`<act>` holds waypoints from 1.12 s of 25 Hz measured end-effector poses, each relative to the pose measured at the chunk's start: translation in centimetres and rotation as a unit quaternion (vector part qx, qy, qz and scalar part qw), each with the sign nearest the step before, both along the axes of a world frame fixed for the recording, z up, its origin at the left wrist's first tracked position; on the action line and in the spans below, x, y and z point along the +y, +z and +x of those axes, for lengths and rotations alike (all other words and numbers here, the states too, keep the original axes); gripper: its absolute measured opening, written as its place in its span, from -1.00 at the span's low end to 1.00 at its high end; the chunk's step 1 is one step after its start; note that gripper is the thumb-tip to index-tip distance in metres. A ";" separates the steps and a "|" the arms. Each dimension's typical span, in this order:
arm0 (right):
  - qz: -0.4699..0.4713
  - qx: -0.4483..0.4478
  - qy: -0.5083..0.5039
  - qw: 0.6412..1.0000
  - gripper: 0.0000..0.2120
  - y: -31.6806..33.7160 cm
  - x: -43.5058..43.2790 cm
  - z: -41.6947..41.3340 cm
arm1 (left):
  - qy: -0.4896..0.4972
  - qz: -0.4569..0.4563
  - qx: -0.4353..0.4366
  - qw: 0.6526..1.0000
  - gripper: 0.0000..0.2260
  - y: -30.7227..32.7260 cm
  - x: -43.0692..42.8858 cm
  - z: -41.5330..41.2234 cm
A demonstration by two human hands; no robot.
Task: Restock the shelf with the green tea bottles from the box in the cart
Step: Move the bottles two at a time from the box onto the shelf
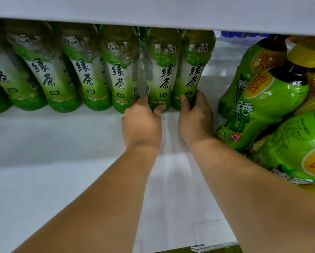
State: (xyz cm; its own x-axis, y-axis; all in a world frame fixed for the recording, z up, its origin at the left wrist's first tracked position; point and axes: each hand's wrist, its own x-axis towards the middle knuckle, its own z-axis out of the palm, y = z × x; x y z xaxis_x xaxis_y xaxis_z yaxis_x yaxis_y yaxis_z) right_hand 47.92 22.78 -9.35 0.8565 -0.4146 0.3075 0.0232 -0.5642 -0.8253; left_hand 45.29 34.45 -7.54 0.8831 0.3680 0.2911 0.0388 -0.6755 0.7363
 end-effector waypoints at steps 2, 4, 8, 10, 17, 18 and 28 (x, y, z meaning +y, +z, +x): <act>-0.004 -0.006 0.001 1.000 -0.68 -0.2 0.0 0.1 | 0.001 0.004 -0.006 1.000 -0.71 0.2 0.1 0.0; 0.000 -0.004 0.005 1.000 -0.67 -0.2 0.0 0.1 | -0.005 0.006 -0.007 1.000 -0.69 0.3 0.4 0.1; 0.013 0.025 -0.005 1.000 -0.59 0.1 -0.1 0.2 | -0.031 -0.006 0.035 0.999 -0.66 1.0 0.8 0.7; 0.020 0.032 -0.015 0.999 -0.55 0.4 0.0 -0.2 | -0.048 -0.018 0.037 0.998 -0.71 1.7 1.1 0.1; -0.059 0.019 -0.014 0.998 -0.68 1.4 2.2 -6.0 | -0.023 -0.022 0.030 0.999 -0.76 1.9 6.6 -2.3; -0.050 0.045 0.011 0.998 -0.69 1.5 2.9 -6.5 | -0.024 -0.017 0.031 0.999 -0.73 1.9 7.3 -2.4; -0.137 0.106 0.012 0.985 -0.67 2.0 4.1 -3.1 | -0.115 0.063 -0.009 0.991 -0.65 1.0 9.7 0.5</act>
State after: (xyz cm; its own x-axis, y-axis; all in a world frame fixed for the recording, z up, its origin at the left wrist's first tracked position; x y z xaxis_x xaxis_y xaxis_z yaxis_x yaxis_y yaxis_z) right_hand 44.80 26.85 -7.32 0.9219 -0.3200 0.2184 -0.1170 -0.7674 -0.6304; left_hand 45.79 44.19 -6.59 0.9340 0.1167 0.3377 -0.1390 -0.7521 0.6442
